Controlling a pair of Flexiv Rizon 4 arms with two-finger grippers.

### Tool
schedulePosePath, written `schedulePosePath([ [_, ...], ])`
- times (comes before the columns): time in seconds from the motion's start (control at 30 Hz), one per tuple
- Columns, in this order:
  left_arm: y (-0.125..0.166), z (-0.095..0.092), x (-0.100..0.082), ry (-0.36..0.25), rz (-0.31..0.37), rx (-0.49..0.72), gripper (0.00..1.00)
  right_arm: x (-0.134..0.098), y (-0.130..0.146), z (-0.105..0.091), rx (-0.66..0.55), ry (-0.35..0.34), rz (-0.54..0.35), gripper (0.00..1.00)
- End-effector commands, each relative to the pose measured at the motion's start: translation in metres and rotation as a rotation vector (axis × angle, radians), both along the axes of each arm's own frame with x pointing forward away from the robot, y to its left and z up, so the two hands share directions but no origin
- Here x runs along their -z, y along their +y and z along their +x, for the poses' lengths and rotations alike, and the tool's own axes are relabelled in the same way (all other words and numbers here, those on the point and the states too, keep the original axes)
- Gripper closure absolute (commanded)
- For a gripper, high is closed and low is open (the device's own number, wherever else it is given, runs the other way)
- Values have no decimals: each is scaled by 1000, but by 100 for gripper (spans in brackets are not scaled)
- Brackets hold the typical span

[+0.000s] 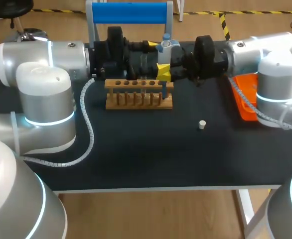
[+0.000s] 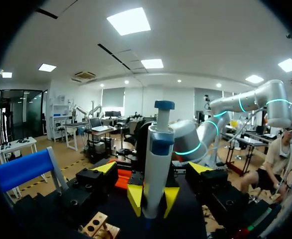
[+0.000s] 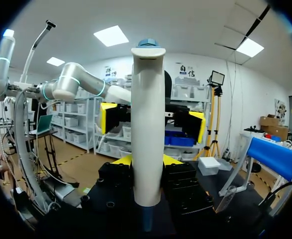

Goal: Invert the test tube, pick up the pipette, mount the tip to pipette, aspirate from beaker and dispense into the tube, eject the tip, return the pipette, and cap with the stopper.

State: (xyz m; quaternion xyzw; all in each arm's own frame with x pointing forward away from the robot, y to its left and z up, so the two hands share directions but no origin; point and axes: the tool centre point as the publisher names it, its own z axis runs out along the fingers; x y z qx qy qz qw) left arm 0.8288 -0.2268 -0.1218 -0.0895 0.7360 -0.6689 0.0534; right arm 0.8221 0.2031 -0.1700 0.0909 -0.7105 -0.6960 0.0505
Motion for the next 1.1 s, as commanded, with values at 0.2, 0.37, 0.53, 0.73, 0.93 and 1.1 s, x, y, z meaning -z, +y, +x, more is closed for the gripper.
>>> schedulePosePath([
  [0.2, -1, 0, 1, -1, -3, -2, 52, 0, 3, -2, 6, -2, 4, 100],
  [0.37, -1, 0, 1, -1, -3, -2, 74, 0, 3, -2, 7, 1, 5, 100],
  [0.53, -1, 0, 1, -1, -3, -2, 100, 1, 5, -2, 5, 4, 7, 100],
  [0.73, -1, 0, 1, -1, -3, -2, 100, 0, 5, -3, -6, 7, 3, 62],
  [0.93, -1, 0, 1, -1, -3, -2, 100, 0, 5, -4, -10, 6, 3, 0],
  [1.1, -1, 0, 1, -1, -3, -2, 100, 1, -3, -5, -19, 4, 3, 0],
])
